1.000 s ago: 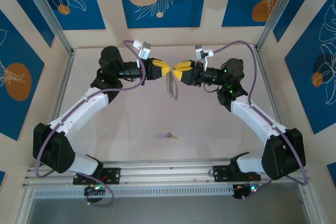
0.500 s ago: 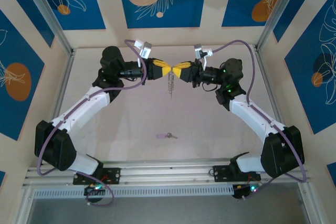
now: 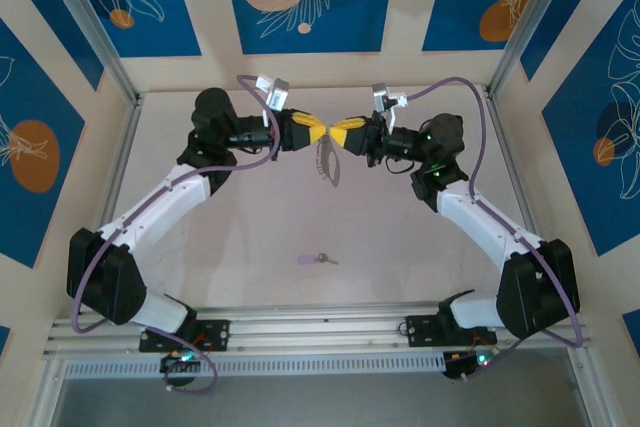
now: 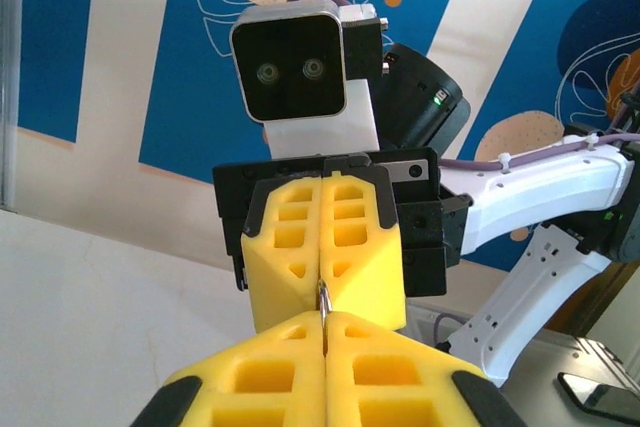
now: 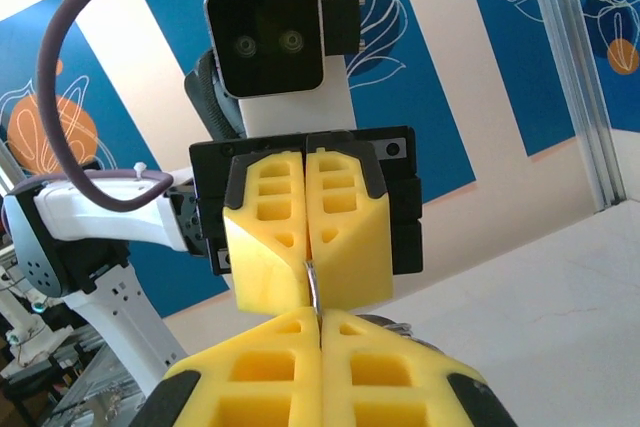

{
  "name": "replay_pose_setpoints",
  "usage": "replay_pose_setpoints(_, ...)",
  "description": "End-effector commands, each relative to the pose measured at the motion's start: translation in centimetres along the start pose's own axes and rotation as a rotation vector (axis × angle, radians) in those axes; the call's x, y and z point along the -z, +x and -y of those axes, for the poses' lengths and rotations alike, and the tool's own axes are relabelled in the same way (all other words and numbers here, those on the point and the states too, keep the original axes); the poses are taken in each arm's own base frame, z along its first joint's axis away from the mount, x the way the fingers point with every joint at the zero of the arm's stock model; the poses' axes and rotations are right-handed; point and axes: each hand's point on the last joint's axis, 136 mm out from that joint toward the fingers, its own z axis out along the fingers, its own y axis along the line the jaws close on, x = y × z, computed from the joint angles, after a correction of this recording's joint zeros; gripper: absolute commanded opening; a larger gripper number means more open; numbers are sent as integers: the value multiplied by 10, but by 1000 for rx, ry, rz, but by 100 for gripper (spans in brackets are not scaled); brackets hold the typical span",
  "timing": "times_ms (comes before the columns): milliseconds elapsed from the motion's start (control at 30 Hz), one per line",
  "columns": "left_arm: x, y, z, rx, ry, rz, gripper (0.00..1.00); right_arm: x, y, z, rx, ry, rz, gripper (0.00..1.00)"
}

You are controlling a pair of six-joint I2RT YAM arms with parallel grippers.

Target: Put the keys on the keyring

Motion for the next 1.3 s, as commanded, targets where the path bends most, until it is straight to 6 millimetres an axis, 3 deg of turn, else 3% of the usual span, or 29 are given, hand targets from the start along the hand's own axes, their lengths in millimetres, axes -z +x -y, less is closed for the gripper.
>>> replay_pose_setpoints(0, 2, -7, -1, -27, -59, 47, 23, 2, -14, -3, 38, 25, 83, 0)
replay_pose_setpoints(133, 17, -15, -16, -26, -216, 168, 51, 6, -18, 1, 32, 54, 127, 0)
replay_pose_setpoints(300, 29, -16, -21, 20, -261, 279, 60, 9, -20, 5, 18, 70, 163, 0)
replay_pose_setpoints(700, 20, -18, -20, 78, -154, 325, 57, 8, -25, 4, -12, 75, 215, 0)
replay_pose_setpoints(1267, 11, -19, -19, 86, -102, 307, 51, -3, -17, 7, -30, 59, 188, 0)
